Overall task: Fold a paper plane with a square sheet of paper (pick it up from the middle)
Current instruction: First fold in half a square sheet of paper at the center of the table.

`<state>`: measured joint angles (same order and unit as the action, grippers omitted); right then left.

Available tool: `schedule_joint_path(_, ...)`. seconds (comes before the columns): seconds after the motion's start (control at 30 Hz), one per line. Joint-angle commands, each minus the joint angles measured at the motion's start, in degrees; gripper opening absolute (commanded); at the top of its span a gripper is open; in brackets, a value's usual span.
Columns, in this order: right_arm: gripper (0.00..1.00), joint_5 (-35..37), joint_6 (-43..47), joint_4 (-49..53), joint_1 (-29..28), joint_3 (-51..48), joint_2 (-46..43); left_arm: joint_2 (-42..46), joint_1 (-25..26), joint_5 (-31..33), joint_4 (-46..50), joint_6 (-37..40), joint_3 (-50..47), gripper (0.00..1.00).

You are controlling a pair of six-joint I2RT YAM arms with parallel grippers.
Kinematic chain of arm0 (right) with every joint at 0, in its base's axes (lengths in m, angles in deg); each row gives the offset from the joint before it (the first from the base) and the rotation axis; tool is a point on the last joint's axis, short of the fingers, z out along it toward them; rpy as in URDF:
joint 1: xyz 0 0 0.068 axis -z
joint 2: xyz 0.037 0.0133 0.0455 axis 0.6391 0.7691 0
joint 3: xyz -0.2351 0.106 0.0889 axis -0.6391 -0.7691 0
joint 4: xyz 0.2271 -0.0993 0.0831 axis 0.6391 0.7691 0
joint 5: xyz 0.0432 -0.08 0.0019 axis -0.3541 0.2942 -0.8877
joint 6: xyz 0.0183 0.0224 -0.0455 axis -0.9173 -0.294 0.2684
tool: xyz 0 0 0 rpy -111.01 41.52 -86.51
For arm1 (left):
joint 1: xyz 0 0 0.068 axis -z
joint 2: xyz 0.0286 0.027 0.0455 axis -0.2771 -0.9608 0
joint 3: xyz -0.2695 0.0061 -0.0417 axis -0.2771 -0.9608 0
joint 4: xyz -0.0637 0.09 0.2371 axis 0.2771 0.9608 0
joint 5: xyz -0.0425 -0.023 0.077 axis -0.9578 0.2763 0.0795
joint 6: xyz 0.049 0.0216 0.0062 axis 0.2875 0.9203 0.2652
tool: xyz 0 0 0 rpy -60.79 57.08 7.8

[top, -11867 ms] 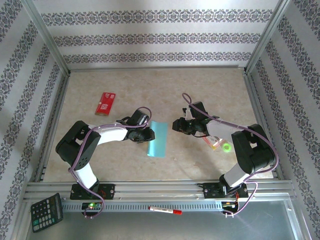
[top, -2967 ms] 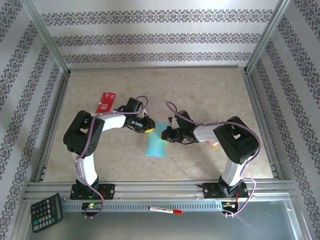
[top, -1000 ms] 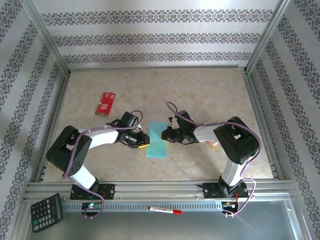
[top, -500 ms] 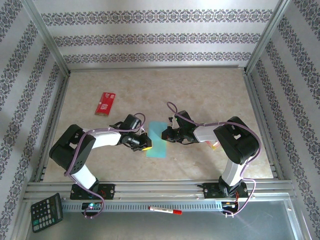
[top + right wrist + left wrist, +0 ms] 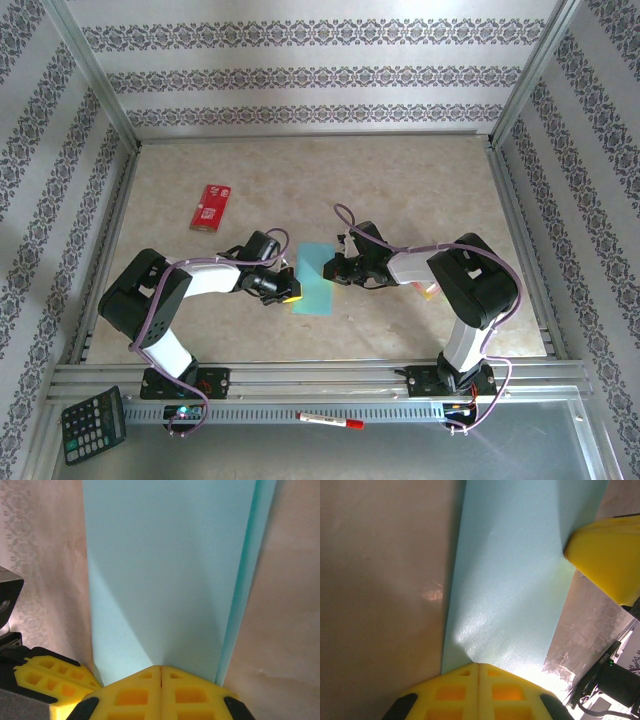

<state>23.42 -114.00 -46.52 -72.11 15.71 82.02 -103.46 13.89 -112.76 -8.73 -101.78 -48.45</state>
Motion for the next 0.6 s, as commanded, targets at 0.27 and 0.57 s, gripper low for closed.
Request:
schedule_joint_path(0.27, 0.0, 6.8, 1.8, 12.2, 1.2, -3.4, 3.1, -2.1, -1.9, 0.8, 3.3, 2.2, -2.7, 0.03)
schedule_joint_path(0.57, 0.0, 5.0, 1.6, 11.6, 1.2, -1.9, 2.4, -2.9, -2.0, 0.0, 2.0, 1.6, -5.4, 0.0)
